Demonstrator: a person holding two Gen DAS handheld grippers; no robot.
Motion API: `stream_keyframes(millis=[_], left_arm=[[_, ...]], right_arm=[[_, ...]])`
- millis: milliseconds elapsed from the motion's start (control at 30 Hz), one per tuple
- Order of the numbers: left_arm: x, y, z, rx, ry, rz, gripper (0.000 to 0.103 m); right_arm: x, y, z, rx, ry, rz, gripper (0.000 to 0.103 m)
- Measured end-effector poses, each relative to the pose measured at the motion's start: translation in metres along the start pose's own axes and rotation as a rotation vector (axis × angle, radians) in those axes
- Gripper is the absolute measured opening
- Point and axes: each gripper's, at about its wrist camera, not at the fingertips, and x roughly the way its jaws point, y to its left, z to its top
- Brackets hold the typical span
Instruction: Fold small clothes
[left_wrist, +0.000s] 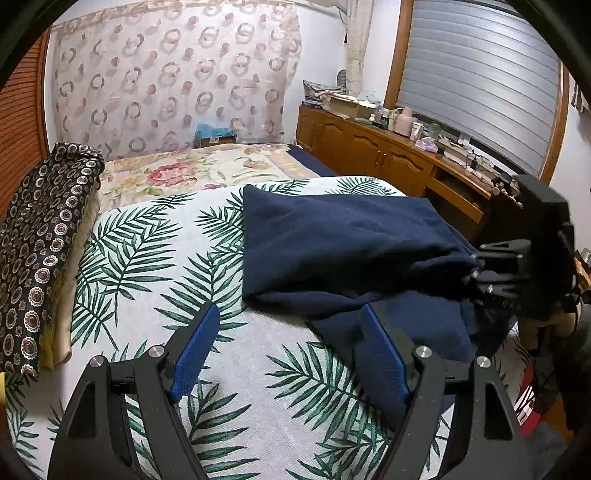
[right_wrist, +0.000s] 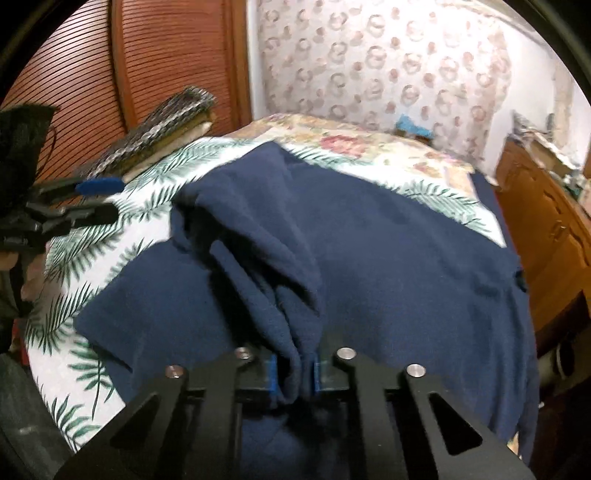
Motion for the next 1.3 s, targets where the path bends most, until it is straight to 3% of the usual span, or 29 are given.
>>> stream_keyframes(millis=[267, 467, 567, 700, 867, 1000, 1300], left_arm=[[-0.004, -0.002, 0.0, 0.006, -0.012, -0.004, 0.079], [-0.006, -0.012, 0.002, 0.021, -0.021, -0.021, 0.079], [-0.007, -0.016, 0.003, 0.028, -0.022, -0.031, 0.079], [-0.006, -0.023, 0.003, 0.036, -0.023, -0.044, 0.079], [-0.003, -0.03, 0.001, 0.044, -0.014, -0.052, 0.079], [-0.001, -0.034, 0.0, 0.053, -0.006, -0.055, 0.079], [-0.002, -0.038, -0.002, 0.057, -0.007, -0.058, 0.079]], right_arm=[[-0.068, -0.001, 0.02, 0.024, -0.197, 0.025, 0.008], [-0.114, -0.008, 0.019, 0.012, -0.249, -0.008, 0.008], [-0.123, -0.019, 0.003, 0.023, -0.228, -0.062, 0.008], [-0.111, -0.042, -0.025, 0.092, -0.139, -0.099, 0.008], [-0.09, -0.06, -0.053, 0.162, -0.046, -0.102, 0.008], [-0.088, -0.062, -0.056, 0.188, -0.032, -0.098, 0.01], [-0.096, -0.057, -0.052, 0.177, -0.011, -0.166, 0.026]])
